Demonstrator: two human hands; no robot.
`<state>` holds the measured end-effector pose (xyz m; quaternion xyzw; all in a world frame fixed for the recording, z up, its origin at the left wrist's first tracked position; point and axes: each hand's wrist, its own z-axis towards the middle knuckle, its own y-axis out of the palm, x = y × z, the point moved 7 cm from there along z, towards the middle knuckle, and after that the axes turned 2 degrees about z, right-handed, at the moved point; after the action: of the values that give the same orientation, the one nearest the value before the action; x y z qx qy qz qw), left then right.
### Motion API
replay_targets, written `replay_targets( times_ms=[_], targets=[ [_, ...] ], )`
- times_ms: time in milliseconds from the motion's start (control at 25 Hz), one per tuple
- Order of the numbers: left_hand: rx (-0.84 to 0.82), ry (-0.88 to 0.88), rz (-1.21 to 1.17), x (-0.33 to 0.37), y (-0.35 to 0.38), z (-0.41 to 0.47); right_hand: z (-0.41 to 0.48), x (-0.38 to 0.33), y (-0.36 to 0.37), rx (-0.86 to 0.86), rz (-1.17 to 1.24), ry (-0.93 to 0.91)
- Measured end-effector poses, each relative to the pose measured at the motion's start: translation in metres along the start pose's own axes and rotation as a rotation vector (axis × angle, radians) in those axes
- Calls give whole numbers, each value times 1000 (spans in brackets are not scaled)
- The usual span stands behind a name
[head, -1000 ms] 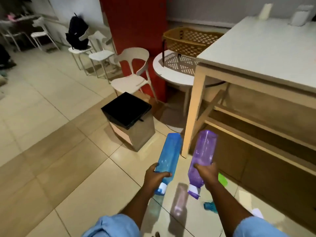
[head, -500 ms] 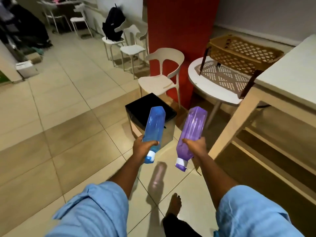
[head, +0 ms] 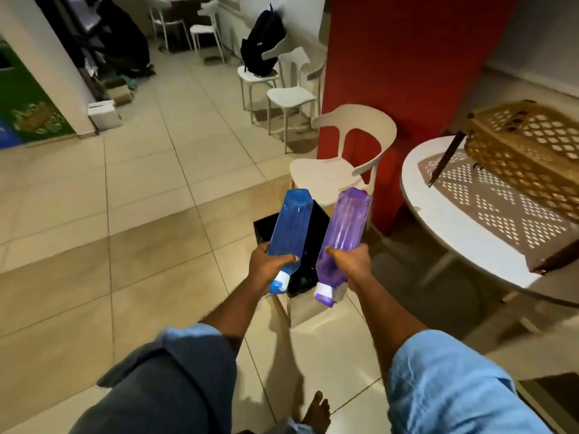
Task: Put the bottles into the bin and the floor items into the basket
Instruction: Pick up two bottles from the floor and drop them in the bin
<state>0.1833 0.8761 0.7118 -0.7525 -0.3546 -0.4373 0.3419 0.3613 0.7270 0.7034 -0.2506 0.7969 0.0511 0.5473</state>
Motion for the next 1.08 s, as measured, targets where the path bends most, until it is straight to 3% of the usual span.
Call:
replay_targets(
  times_ms=[280, 560, 680, 760, 800, 1080],
  targets=[
    [32, 44, 56, 32, 12, 99, 85, -51, 43, 33, -79, -22],
    [-166, -26, 129, 30, 44, 199, 161, -57, 86, 134, -151, 54],
    [-294, -16, 491, 29, 53, 234, 184, -58, 102, 107, -195, 138],
    [-286, 28, 797, 31, 47, 261, 196, -54, 110, 70, -220, 176],
    [-281, 32, 824, 32, 44, 274, 202, -52, 111, 67, -237, 188],
    [-329, 25, 680, 33, 49, 308, 209, -34, 115, 92, -295, 277]
  ],
)
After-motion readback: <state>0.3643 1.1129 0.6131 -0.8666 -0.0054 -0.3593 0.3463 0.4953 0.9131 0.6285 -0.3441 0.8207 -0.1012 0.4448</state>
